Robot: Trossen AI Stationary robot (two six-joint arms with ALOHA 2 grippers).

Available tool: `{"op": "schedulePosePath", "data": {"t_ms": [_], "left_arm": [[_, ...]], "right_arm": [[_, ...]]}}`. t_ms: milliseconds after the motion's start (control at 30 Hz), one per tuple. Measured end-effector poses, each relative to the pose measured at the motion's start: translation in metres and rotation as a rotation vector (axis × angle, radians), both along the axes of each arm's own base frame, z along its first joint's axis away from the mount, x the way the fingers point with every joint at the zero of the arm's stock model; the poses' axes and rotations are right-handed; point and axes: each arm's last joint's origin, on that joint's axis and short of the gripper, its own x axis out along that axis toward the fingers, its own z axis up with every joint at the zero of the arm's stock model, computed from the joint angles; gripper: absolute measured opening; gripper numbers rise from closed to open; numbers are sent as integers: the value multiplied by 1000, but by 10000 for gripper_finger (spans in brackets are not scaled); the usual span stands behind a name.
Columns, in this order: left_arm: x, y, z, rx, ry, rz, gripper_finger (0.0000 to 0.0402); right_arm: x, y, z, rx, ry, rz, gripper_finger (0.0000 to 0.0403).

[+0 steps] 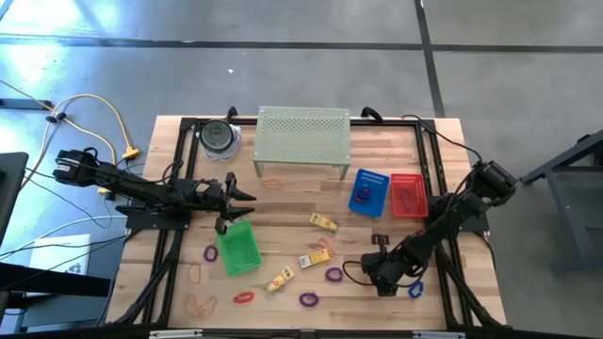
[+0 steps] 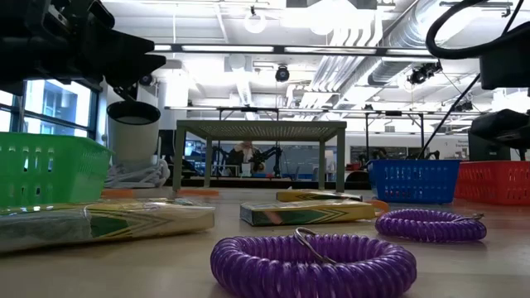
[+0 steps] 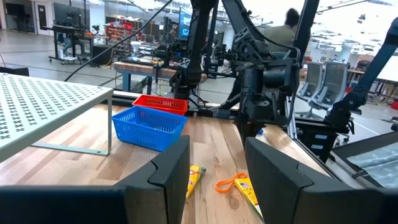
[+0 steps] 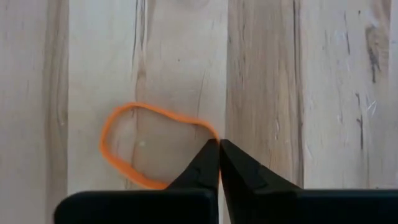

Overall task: Pick & Place Office Desk Supplies
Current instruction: Put the orange rubber band into the red bin

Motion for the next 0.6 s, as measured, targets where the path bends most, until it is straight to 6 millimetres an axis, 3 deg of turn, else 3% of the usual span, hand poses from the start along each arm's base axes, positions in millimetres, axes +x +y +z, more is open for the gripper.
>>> {"op": "schedulePosePath", "data": {"t_ms": [233,600], "left_arm": [[0,0,0,0,0,0,151],[0,0,0,0,0,0,151]], "right_arm": [[5,2,20,-56,22,-17,2],[8,-2,89,-308,166,-142,2]]}}
